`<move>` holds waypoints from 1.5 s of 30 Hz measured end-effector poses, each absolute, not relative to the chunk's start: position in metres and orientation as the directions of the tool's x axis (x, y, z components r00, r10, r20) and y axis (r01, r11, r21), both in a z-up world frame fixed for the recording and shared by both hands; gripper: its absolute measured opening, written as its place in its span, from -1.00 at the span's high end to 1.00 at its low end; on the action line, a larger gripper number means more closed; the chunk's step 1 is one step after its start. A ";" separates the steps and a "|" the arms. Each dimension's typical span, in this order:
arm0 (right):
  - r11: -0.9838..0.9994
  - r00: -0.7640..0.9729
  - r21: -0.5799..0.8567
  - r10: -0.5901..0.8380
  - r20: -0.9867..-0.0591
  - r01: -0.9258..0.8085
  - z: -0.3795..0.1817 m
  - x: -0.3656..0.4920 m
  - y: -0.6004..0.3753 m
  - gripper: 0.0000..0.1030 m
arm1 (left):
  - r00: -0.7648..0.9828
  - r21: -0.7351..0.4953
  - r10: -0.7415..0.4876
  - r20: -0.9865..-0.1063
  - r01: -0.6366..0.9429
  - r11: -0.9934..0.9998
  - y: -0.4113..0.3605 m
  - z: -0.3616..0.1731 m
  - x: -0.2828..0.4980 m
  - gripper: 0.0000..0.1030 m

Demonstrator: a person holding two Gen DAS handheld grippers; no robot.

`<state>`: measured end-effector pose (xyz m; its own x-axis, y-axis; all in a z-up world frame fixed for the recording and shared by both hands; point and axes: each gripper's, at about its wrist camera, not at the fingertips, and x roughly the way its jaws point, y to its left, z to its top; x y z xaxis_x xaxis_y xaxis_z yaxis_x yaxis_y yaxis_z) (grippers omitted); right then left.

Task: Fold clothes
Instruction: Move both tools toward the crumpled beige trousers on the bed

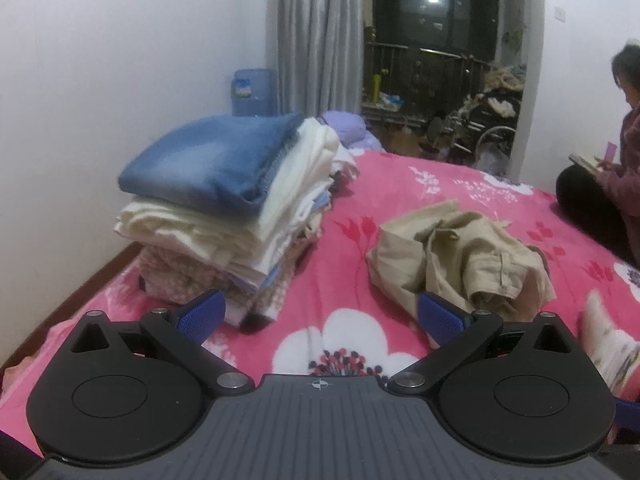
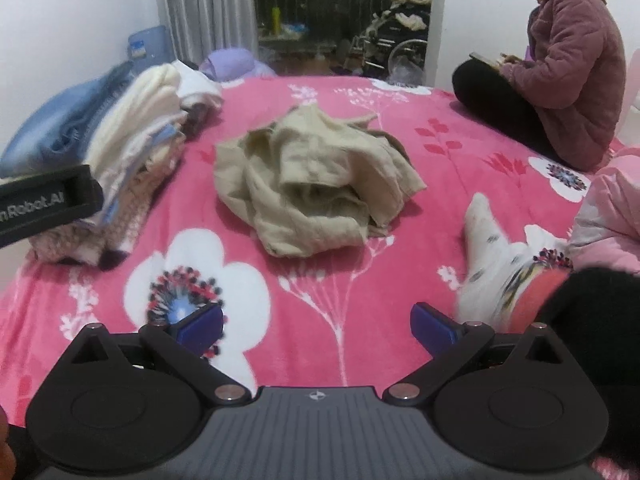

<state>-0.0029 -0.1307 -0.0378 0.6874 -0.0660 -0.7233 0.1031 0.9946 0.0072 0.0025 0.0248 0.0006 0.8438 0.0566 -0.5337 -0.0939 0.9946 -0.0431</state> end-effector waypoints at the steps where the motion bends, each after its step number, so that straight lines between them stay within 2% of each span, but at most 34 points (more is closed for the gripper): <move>1: 0.996 0.695 0.009 -0.055 -0.717 0.088 -0.036 -0.004 -0.128 -0.98 | 0.844 -0.041 0.070 -0.531 -0.108 0.993 0.026 0.001 0.002 -1.00; 7: 0.999 0.711 0.003 -0.030 -0.702 0.045 -0.041 0.005 -0.125 -0.98 | 0.828 -0.028 0.109 -0.551 -0.148 0.989 0.023 -0.010 0.017 -1.00; 15: 0.992 0.660 0.025 -0.064 -0.748 0.125 -0.072 0.044 -0.154 -0.98 | 0.810 0.030 0.103 -0.577 -0.104 0.994 -0.004 -0.030 0.052 -1.00; 18: 0.990 0.643 0.053 -0.043 -0.765 0.129 -0.079 0.053 -0.161 -0.98 | 0.803 0.044 0.086 -0.590 -0.075 0.996 -0.014 -0.039 0.062 -1.00; 21: 0.980 0.634 0.147 0.031 -0.773 0.132 -0.090 0.063 -0.164 -0.98 | 0.795 0.048 0.075 -0.601 -0.058 0.997 -0.019 -0.045 0.069 -1.00; 31: 0.983 0.594 0.144 0.049 -0.803 0.113 -0.102 0.072 -0.167 -0.98 | 0.784 0.064 0.096 -0.613 -0.071 0.995 -0.018 -0.049 0.072 -1.00; 40: 0.987 0.628 0.141 0.059 -0.776 0.082 -0.090 0.067 -0.162 -0.98 | 0.793 0.073 0.110 -0.599 -0.083 0.994 -0.018 -0.039 0.064 -1.00; 45: 0.990 0.708 0.134 0.069 -0.703 0.037 -0.082 0.069 -0.168 -0.98 | 0.818 0.062 0.066 -0.572 -0.037 0.997 -0.024 -0.043 0.077 -1.00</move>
<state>0.0688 -0.1684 -0.0821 0.7079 0.0688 -0.7030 0.0372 0.9902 0.1344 0.0775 -0.0235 -0.0427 0.8177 0.0664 -0.5718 -0.0373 0.9974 0.0624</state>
